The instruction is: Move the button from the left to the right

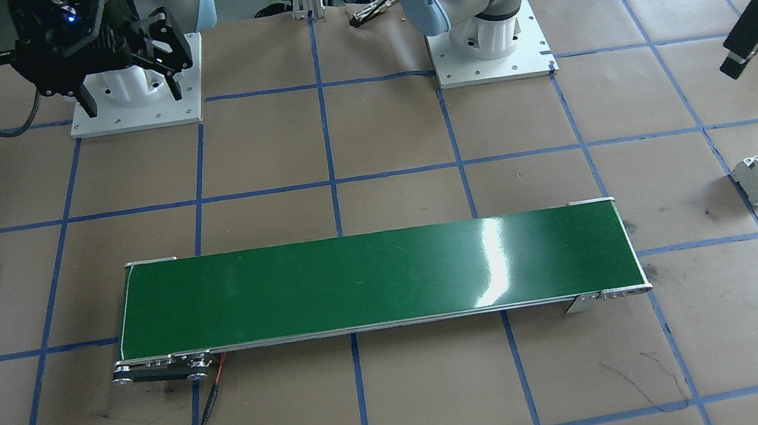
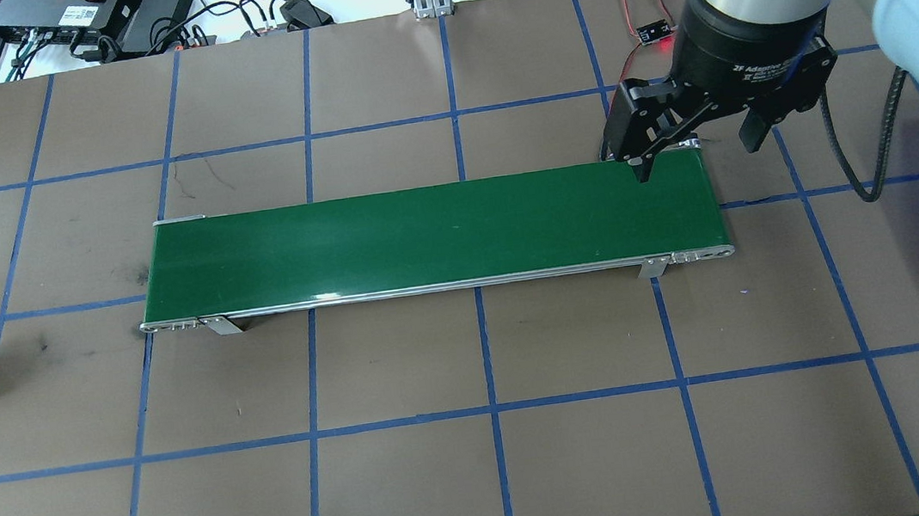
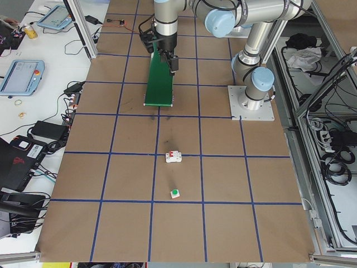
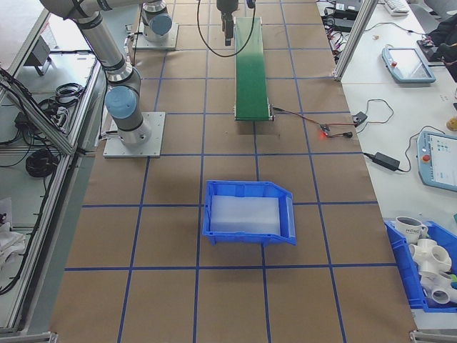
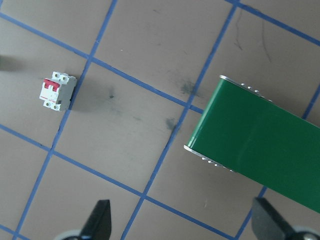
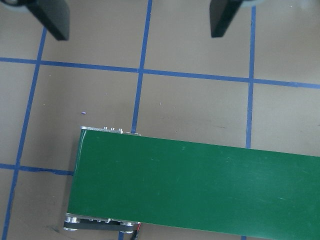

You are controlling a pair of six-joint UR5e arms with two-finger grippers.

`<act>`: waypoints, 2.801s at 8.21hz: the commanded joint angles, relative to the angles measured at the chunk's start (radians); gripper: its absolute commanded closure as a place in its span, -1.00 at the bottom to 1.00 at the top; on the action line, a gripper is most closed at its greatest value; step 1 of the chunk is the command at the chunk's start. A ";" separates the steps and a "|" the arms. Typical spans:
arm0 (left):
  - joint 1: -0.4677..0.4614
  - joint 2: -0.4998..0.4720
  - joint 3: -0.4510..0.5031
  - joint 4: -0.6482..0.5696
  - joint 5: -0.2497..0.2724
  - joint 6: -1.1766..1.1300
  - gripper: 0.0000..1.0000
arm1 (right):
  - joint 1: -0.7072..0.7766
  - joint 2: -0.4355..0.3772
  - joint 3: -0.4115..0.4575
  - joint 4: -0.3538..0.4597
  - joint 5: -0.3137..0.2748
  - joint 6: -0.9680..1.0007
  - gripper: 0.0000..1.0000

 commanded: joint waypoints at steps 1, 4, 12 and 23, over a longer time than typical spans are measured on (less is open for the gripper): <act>0.241 -0.078 0.006 -0.005 -0.022 0.050 -1.00 | 0.000 0.000 0.000 0.001 0.000 0.000 -1.00; 0.326 -0.199 -0.004 0.277 -0.013 0.343 -1.00 | 0.000 0.000 0.002 0.001 0.000 0.000 -1.00; 0.557 -0.577 0.042 0.500 -0.016 0.716 -1.00 | 0.000 0.000 0.002 0.001 0.000 0.000 -1.00; 0.574 -0.703 0.043 0.593 -0.001 0.784 -0.92 | 0.000 -0.002 0.002 0.008 0.000 0.000 -1.00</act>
